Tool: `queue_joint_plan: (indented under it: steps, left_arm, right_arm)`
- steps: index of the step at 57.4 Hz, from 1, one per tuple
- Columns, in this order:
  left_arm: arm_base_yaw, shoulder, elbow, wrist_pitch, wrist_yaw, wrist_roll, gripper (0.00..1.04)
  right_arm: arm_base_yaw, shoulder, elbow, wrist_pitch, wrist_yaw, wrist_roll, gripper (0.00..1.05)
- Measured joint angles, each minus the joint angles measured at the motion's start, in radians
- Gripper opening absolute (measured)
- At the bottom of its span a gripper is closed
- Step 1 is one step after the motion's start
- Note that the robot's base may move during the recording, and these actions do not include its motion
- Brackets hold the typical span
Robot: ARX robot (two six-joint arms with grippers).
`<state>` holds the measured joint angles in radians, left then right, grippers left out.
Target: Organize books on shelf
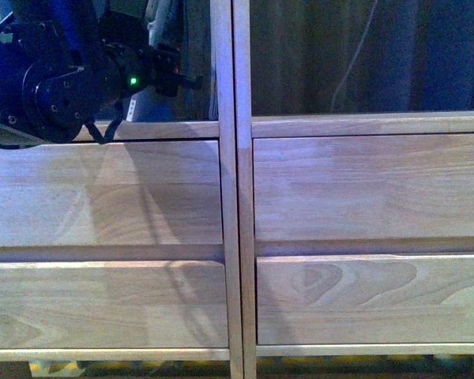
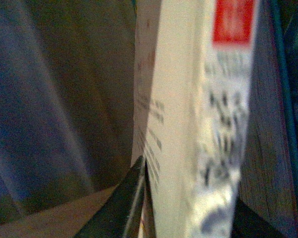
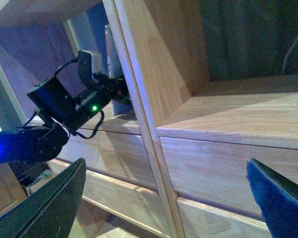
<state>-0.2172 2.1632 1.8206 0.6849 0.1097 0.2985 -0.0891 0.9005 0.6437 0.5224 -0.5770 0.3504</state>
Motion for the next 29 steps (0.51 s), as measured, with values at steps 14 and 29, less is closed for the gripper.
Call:
queue_joint_plan:
  steps: [14, 29]
  left_arm:
    - [0.001, -0.142, -0.203, 0.053, -0.023, -0.031, 0.75]
    - [-0.009, -0.43, -0.533, 0.097, -0.055, -0.169, 0.97]
  right_arm:
    - [0.0, 0.0, 0.0, 0.0, 0.0, 0.0, 0.98]
    - [0.0, 0.0, 0.0, 0.0, 0.0, 0.0, 0.98]
